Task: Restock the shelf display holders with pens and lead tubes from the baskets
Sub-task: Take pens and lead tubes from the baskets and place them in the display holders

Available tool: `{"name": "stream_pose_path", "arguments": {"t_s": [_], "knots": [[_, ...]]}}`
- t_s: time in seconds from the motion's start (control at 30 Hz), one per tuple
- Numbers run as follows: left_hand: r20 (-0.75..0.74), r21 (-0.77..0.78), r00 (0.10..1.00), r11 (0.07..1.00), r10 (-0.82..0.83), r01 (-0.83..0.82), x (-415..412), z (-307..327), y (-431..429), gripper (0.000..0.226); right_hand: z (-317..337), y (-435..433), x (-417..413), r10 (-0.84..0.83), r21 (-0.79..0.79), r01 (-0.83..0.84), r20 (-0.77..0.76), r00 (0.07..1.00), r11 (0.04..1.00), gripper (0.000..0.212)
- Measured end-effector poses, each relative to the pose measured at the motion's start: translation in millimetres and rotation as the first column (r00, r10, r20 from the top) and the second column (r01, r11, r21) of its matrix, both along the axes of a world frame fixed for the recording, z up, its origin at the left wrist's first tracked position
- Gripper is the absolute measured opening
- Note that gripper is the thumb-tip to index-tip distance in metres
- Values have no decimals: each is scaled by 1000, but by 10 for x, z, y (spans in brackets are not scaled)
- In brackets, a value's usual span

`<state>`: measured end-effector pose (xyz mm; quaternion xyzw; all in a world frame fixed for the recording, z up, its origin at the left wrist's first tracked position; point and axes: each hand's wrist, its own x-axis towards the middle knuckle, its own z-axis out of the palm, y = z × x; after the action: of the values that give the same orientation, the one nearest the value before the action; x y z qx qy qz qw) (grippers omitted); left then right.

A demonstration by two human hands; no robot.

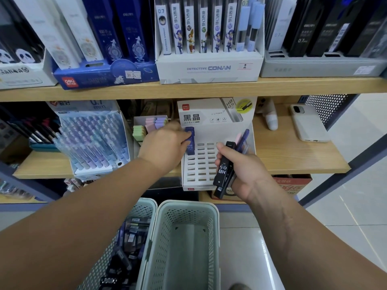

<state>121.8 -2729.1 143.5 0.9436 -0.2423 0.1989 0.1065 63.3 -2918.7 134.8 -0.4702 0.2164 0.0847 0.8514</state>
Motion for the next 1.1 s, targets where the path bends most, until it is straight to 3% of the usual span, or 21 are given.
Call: {"name": "stream_pose_path", "arguments": {"t_s": [0.1, 0.17, 0.23, 0.3, 0.43, 0.53, 0.67, 0.8, 0.87, 0.97, 1.03, 1.1], "knots": [[-23, -213, 999, 976, 36, -40, -183, 42, -68, 16, 27, 24, 5, -39, 58, 38, 17, 999, 998, 30], [-265, -409, 964, 909, -28, -86, -382, 50, -162, 20, 37, 32, 18, -73, 64, 70, 42, 996, 996, 35], [-544, -515, 828, 834, -138, -200, -571, 16, -281, 28, 39, 45, 28, -91, 56, 87, 69, 993, 995, 34], [-663, -569, 719, 767, -211, -299, -693, -29, -380, 23, 36, 66, 29, -109, 57, 104, 86, 990, 993, 31], [-714, -669, 625, 573, -316, -474, -752, -51, -454, 13, 31, 75, 25, -122, 27, 120, 86, 989, 992, 29], [-726, -681, 603, 465, -329, -566, -737, -9, -433, 7, 31, 49, 27, -113, -9, 114, 78, 990, 993, 34], [-703, -710, 633, 268, -324, -651, -625, 47, -345, 10, 8, 15, 21, -140, -28, 142, 48, 989, 990, 38], [-613, -784, 735, 116, -289, -609, -472, 147, -222, 15, -10, -13, 34, -133, -4, 133, 22, 991, 991, 35], [-552, -833, 812, 154, -191, -531, -358, 200, -151, 17, -27, -29, 36, -127, -18, 127, -2, 992, 992, 27], [-394, -815, 919, 452, 25, -362, -175, 274, -58, 21, -70, -48, 29, -113, -86, 110, -31, 993, 990, 20], [-270, -693, 960, 677, 77, -249, -77, 318, -25, 20, -88, -53, 30, -112, -120, 107, -38, 993, 987, 21], [-175, -530, 982, 834, 68, -152, -13, 343, -25, 14, -95, -58, 36, -118, -146, 110, -47, 992, 983, 23]]}}
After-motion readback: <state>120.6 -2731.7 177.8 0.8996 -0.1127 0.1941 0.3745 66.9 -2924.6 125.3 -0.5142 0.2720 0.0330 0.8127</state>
